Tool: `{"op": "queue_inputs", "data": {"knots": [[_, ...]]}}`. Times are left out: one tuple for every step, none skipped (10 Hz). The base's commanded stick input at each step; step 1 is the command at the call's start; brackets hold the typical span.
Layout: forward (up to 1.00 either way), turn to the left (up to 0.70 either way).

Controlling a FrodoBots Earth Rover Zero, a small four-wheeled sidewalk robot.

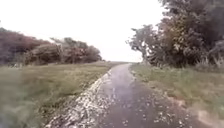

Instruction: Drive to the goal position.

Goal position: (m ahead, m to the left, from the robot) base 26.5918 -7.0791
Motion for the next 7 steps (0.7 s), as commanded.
{"op": "queue_inputs", "data": {"knots": [[0.99, 0.00], [0.99, 0.00], [0.99, 0.00], [0.99, 0.00], [0.99, 0.00], [0.99, 0.00], [0.99, 0.00]]}}
